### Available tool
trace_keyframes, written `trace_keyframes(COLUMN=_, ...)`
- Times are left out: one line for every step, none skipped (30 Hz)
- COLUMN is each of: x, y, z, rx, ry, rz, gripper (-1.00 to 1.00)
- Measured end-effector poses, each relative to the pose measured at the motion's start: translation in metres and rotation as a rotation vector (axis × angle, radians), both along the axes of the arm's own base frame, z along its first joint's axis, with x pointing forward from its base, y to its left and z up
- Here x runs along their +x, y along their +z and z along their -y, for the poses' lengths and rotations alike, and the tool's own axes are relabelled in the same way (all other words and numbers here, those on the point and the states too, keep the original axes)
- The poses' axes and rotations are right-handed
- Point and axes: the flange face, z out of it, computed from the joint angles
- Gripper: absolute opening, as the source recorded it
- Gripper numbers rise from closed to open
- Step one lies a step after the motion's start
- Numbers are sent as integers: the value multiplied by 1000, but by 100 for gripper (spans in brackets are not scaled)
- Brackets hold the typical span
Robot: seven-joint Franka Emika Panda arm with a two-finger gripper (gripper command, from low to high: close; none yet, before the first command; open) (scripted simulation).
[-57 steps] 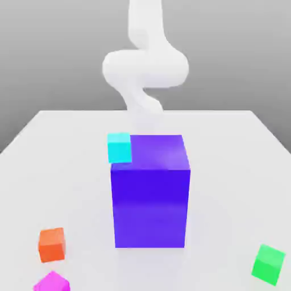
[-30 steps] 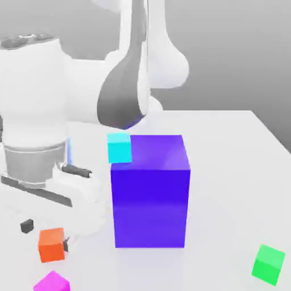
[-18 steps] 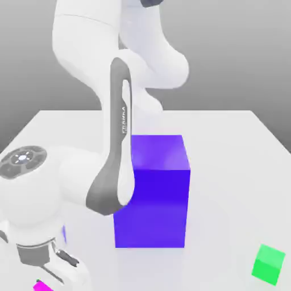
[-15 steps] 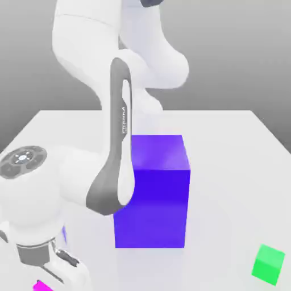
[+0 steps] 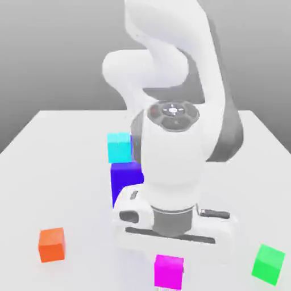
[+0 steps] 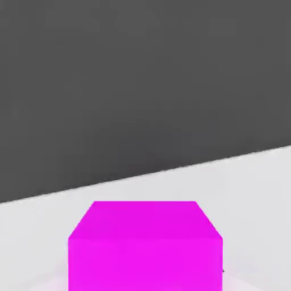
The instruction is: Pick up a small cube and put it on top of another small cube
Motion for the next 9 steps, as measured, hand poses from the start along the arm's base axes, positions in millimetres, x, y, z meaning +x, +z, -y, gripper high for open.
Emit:
trace_keyframes(x=-9, y=3, z=-25, rx=-2, ry=52, rz=2, gripper=-100)
trace_keyframes(x=-19, y=4, z=-51, rx=-4, ry=104, rz=4, gripper=-100)
trace_keyframes(x=-28, y=0, z=-76, rx=-7, ry=156, rz=6, gripper=-100)
trace_keyframes(x=-37, y=-8, z=-101, rx=-11, ry=208, rz=8, gripper=-100)
trace_keyframes(x=-47, y=-24, z=-124, rx=-14, ry=257, rz=10, gripper=-100)
trace_keyframes(x=-52, y=-37, z=-136, rx=-15, ry=281, rz=11, gripper=100)
trace_keyframes(x=-52, y=-37, z=-136, rx=-15, ry=281, rz=11, gripper=100)
trace_keyframes(x=-52, y=-37, z=-136, rx=-15, ry=281, rz=11, gripper=100)
trace_keyframes(x=-52, y=-37, z=-136, rx=-15, ry=281, rz=11, gripper=100)
